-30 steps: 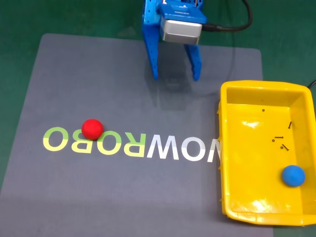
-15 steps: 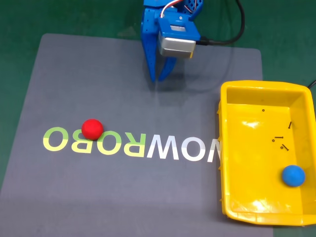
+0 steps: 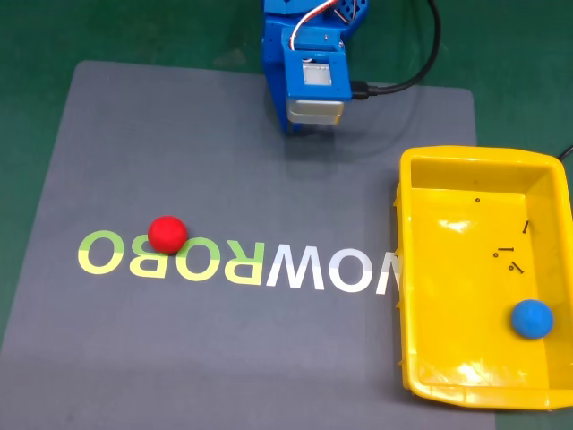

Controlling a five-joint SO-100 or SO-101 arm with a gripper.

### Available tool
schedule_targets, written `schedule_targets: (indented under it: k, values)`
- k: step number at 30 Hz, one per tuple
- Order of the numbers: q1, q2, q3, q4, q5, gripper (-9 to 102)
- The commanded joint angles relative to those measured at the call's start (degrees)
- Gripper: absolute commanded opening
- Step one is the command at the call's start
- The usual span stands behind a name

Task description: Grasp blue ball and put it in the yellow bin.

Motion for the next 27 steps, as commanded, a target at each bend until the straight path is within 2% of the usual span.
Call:
schedule_targets:
  k: [1, 12, 27]
  values:
    - [0.6, 0.8, 1.8, 3.4, 1.8, 0]
    - [-1.5, 0.9, 1.8, 4.1, 7.9, 0]
    - [4.7, -0.3, 1.8, 4.0, 1.9, 0]
